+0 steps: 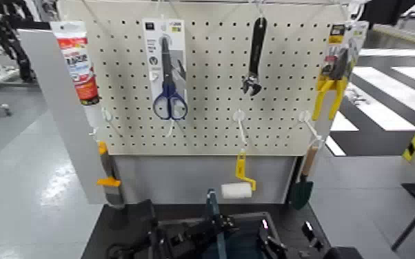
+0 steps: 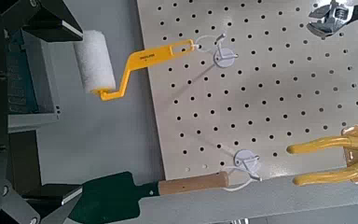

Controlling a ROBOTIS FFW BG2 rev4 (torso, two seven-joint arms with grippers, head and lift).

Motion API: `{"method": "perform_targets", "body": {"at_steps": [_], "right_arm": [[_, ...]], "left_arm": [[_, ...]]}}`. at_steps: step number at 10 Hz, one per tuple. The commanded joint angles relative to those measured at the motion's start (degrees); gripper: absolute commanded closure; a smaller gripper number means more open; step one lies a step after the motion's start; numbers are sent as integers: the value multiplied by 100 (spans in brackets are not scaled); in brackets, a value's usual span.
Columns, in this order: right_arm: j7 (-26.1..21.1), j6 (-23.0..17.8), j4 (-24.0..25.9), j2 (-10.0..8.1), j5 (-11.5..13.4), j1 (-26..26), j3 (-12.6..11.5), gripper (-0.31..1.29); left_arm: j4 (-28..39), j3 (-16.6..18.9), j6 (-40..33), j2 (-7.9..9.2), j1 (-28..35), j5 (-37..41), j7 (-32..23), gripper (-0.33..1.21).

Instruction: Grasp the handle of the crate.

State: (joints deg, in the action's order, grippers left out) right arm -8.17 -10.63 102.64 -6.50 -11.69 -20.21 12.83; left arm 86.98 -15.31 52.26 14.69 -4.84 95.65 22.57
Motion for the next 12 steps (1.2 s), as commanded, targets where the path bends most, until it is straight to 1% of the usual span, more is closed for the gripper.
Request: {"method": "perform_targets", "body": {"at_steps": [1, 3, 4, 6, 12], "right_arm": [[0, -18, -16, 0, 0, 0, 0, 15], [0, -18, -16, 0, 9, 0, -9, 15], [0, -35, -7, 0, 62, 0, -9, 15], [0, -18, 2, 0, 88, 0, -9, 15], [-9, 35, 19, 0, 88, 0, -18, 15]], "left_arm": [[126, 20, 38, 17, 80, 86, -42, 118], [135, 20, 38, 17, 80, 94, -42, 118], [135, 20, 38, 8, 80, 103, -42, 118], [135, 20, 38, 8, 71, 112, -42, 118], [144, 11, 38, 8, 63, 130, -34, 118]]}}
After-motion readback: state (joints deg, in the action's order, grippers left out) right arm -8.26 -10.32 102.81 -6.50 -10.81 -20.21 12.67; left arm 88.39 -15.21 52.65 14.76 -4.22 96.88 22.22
